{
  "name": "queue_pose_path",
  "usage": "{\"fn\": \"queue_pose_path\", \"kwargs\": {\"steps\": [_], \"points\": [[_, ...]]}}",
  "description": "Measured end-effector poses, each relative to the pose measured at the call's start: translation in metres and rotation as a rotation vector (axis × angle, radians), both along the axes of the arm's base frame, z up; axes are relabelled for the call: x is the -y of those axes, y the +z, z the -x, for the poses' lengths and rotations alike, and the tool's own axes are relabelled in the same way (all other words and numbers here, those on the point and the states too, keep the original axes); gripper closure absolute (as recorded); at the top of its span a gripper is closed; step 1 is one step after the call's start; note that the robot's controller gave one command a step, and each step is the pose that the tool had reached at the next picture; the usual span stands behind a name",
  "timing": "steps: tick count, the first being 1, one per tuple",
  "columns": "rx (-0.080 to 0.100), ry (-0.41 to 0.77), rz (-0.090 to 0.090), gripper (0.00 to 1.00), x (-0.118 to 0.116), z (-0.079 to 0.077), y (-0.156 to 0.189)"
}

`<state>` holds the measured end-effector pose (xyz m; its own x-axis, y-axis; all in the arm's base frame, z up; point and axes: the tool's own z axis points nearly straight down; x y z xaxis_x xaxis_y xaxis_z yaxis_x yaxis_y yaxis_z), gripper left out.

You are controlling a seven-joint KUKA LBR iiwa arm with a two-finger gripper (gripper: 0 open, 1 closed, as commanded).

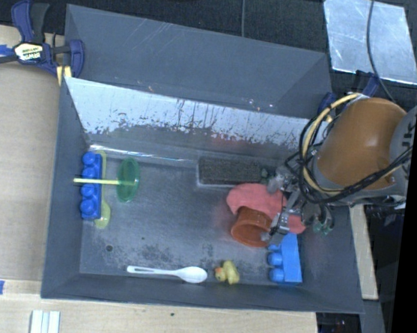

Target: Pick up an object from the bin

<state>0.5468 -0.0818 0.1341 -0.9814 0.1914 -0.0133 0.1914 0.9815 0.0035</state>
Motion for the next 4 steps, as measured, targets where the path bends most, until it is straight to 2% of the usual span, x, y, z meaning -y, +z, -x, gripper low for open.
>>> {"fn": "queue_pose_path", "kwargs": {"steps": [1, 2, 3, 4], "points": [[0.004, -0.064, -0.001, 0.00, -0.002, -0.007, -0.008], [0.009, -0.245, -0.003, 0.00, 0.006, 0.003, -0.019], [0.021, -0.099, 0.003, 0.00, 0.004, 0.005, -0.035], [0.035, -0.094, 0.008, 0.00, 0.017, 0.009, -0.042]]}}
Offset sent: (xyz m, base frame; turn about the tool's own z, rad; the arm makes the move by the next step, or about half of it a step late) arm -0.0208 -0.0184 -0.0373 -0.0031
